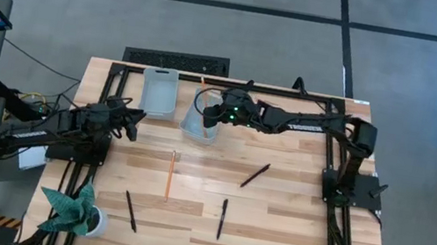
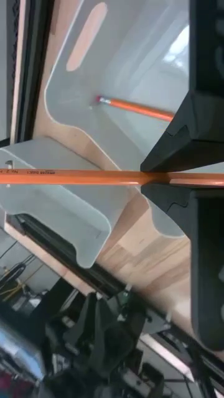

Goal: Sort pens & pencils
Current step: Put the top orange pencil into the right gray bin, then put the top black pen into the left gray bin

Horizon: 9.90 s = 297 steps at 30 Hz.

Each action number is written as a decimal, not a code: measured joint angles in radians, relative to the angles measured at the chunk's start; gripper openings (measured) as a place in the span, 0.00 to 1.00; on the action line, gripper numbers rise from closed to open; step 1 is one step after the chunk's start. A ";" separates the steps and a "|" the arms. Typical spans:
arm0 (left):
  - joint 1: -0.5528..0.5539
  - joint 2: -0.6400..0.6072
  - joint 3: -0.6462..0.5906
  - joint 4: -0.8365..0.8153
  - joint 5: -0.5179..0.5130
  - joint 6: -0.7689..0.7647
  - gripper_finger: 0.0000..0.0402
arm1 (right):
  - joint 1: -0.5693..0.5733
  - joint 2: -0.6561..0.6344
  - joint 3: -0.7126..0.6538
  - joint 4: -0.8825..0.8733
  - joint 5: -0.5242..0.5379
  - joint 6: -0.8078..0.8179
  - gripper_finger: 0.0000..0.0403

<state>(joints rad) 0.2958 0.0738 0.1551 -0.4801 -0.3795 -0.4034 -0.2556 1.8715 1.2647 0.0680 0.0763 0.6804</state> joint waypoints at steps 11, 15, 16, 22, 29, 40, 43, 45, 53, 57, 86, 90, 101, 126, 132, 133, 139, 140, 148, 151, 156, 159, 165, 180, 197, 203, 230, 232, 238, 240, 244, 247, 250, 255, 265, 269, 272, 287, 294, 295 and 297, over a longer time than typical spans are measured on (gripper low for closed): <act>0.000 0.000 0.000 0.000 0.000 0.000 0.18 | -0.007 0.138 0.115 -0.212 -0.056 -0.007 0.13; 0.000 0.000 0.000 0.000 0.000 0.000 0.18 | 0.000 0.149 0.125 -0.214 -0.058 -0.007 0.13; 0.000 0.000 0.000 0.000 0.000 0.000 0.18 | 0.001 0.149 0.126 -0.211 -0.056 -0.008 0.13; 0.000 0.000 0.000 0.000 0.000 0.000 0.18 | -0.001 0.136 0.129 -0.210 -0.057 -0.025 0.15; 0.000 0.000 0.000 0.000 0.000 0.000 0.18 | -0.009 0.136 0.137 -0.250 -0.103 -0.018 0.20; 0.000 0.000 0.000 0.000 0.000 0.000 0.18 | -0.009 0.136 0.136 -0.261 -0.103 -0.015 0.22; 0.000 0.000 0.000 0.000 0.000 0.000 0.18 | -0.009 0.136 0.136 -0.222 -0.104 -0.015 0.22; 0.000 0.000 0.000 0.000 0.000 0.000 0.18 | -0.009 0.136 0.136 -0.195 -0.104 -0.015 0.22; 0.000 0.000 0.000 0.000 0.000 0.000 0.18 | -0.009 0.136 0.194 -0.180 -0.106 -0.028 0.22; 0.000 0.000 0.000 0.000 0.000 0.000 0.18 | -0.007 0.137 0.260 -0.178 -0.107 -0.066 0.22; 0.000 0.000 -0.003 0.124 0.115 -0.029 0.18 | 0.036 -0.121 0.451 -0.616 0.037 -0.348 0.22; 0.000 0.000 -0.002 0.166 0.149 -0.027 0.18 | 0.049 -0.200 0.451 -0.774 0.131 -0.376 0.22; 0.000 0.000 -0.001 0.168 0.147 -0.068 0.18 | 0.094 -0.422 0.181 -0.929 0.422 -0.373 0.22; 0.000 0.000 0.000 0.157 0.079 -0.139 0.18 | 0.383 -0.716 -0.510 -0.707 0.256 0.757 0.22; 0.000 0.000 0.000 0.156 0.080 -0.136 0.18 | 0.447 -0.644 -0.510 -0.701 0.240 0.935 0.22; 0.000 0.000 0.000 0.156 0.080 -0.136 0.18 | 0.451 -0.629 -0.510 -0.700 0.234 0.964 0.23; 0.000 0.000 0.000 0.155 0.087 -0.136 0.18 | 0.458 -0.553 -0.510 -0.601 0.209 1.022 0.32; 0.000 0.000 0.000 0.155 0.087 -0.136 0.18 | 0.458 -0.542 -0.510 -0.574 0.209 1.022 0.34; 0.000 0.000 0.000 0.106 0.088 -0.132 0.18 | 0.459 -0.462 -0.510 -0.444 0.211 1.101 0.50; 0.000 0.000 0.000 0.076 0.089 -0.131 0.18 | 0.465 -0.440 -0.510 -0.425 0.212 1.156 0.53; 0.000 0.000 0.000 0.060 0.090 -0.131 0.18 | 0.464 -0.423 -0.510 -0.434 0.215 1.231 0.54; 0.000 0.000 0.000 0.060 0.090 -0.111 0.18 | 0.455 -0.423 -0.510 -0.453 0.239 1.232 0.54; 0.000 0.000 0.000 0.060 0.090 -0.062 0.18 | 0.424 -0.423 -0.510 -0.545 0.210 1.254 0.54; 0.000 0.000 0.000 0.060 0.086 -0.025 0.18 | 0.365 -0.424 -0.510 -0.629 0.168 1.287 0.54; 0.001 0.000 0.000 0.072 0.084 0.039 0.18 | 0.336 -0.254 -0.489 -0.601 0.074 1.333 0.54; 0.001 0.000 0.000 0.072 0.085 0.078 0.18 | 0.336 -0.247 -0.443 -0.749 0.037 1.319 0.54; 0.001 0.000 0.000 0.072 0.085 0.079 0.18 | 0.312 -0.211 -0.401 -0.853 -0.080 1.257 0.53; 0.001 0.000 0.000 0.072 0.085 0.079 0.18 | 0.307 -0.211 -0.402 -0.853 -0.080 1.257 0.53; 0.001 0.000 0.000 0.071 0.085 0.079 0.18 | 0.303 -0.177 -0.398 -0.838 -0.078 1.237 0.53; 0.001 0.000 0.000 0.071 0.085 0.079 0.18 | 0.302 -0.172 -0.397 -0.838 -0.076 1.233 0.53; 0.001 0.000 0.000 0.071 0.085 0.079 0.18 | 0.297 -0.171 -0.398 -0.836 -0.064 1.231 0.52; 0.001 0.000 0.000 0.071 0.085 0.079 0.18 | 0.293 -0.169 -0.390 -0.837 -0.063 1.214 0.52; 0.001 0.000 0.000 0.070 0.085 0.079 0.18 | 0.293 -0.166 -0.382 -0.838 -0.059 1.188 0.51; 0.001 0.000 0.000 0.070 0.085 0.079 0.18 | 0.293 -0.165 -0.380 -0.837 -0.053 1.201 0.51; 0.001 0.000 0.000 0.069 0.085 0.079 0.18 | 0.295 -0.165 -0.379 -0.838 -0.050 1.198 0.50; 0.001 0.000 0.000 0.069 0.085 0.079 0.18 | 0.295 -0.165 -0.379 -0.838 -0.049 1.197 0.50; 0.001 0.000 0.000 0.069 0.085 0.079 0.18 | 0.295 -0.165 -0.379 -0.839 -0.049 1.197 0.50; 0.001 0.000 0.000 0.069 0.085 0.079 0.18 | 0.294 -0.164 -0.378 -0.831 -0.045 1.193 0.33; 0.001 0.000 0.000 0.069 0.085 0.079 0.18 | 0.293 -0.164 -0.378 -0.820 -0.045 1.169 0.26; 0.001 0.000 0.000 0.069 0.085 0.079 0.18 | 0.293 -0.164 -0.378 -0.819 -0.045 1.169 0.25; 0.001 0.000 0.000 0.069 0.085 0.079 0.18 | 0.293 -0.164 -0.378 -0.818 -0.045 1.168 0.24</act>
<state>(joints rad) 0.2966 0.0742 0.1551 -0.4113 -0.2947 -0.3244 0.0376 1.7073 0.8862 -0.7505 0.0311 1.8483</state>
